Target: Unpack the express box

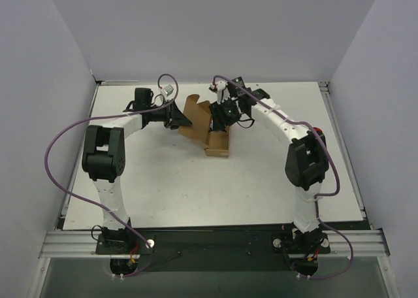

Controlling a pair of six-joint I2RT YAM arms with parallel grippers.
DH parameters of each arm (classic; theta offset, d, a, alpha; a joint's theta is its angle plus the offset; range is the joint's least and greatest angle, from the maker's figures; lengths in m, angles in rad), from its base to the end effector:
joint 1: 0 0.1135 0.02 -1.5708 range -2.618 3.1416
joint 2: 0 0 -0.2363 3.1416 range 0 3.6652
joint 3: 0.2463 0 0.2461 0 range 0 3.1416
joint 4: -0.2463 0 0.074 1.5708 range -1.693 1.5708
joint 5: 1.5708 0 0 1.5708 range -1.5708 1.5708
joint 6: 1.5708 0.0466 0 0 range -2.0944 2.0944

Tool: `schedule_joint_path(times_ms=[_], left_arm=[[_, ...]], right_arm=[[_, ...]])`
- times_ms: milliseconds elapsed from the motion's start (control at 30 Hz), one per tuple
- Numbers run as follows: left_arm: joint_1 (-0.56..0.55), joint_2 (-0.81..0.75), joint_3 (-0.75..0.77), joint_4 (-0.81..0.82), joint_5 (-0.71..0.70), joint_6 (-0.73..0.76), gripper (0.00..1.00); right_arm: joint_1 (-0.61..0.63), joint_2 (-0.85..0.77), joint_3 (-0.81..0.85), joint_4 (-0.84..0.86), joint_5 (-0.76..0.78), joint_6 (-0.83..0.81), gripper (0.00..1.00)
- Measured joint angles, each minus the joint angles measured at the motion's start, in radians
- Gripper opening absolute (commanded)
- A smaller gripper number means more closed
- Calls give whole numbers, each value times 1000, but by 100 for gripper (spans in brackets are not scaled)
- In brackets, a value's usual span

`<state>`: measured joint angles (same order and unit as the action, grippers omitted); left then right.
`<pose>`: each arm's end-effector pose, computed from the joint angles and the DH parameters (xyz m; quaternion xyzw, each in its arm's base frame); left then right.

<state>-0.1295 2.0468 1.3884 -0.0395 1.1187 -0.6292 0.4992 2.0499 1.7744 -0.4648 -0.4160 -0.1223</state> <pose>0.4171 -0.0966 0.1643 0.0274 0.7998 -0.5794 0.1547 0.3958 0.2372 0.2373 -0.3531 0.8269 0.2596 0.3523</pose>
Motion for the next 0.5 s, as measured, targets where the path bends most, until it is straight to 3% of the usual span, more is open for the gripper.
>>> schedule_joint_path(times_ms=[200,500], left_arm=[[-29,0,27,-27,7,40,37],[-35,0,31,-61,7,70,37]], right_arm=[[-61,-219,-102,-10,8,-38,14],[-330,-359,-382,-70,83,-95,13]])
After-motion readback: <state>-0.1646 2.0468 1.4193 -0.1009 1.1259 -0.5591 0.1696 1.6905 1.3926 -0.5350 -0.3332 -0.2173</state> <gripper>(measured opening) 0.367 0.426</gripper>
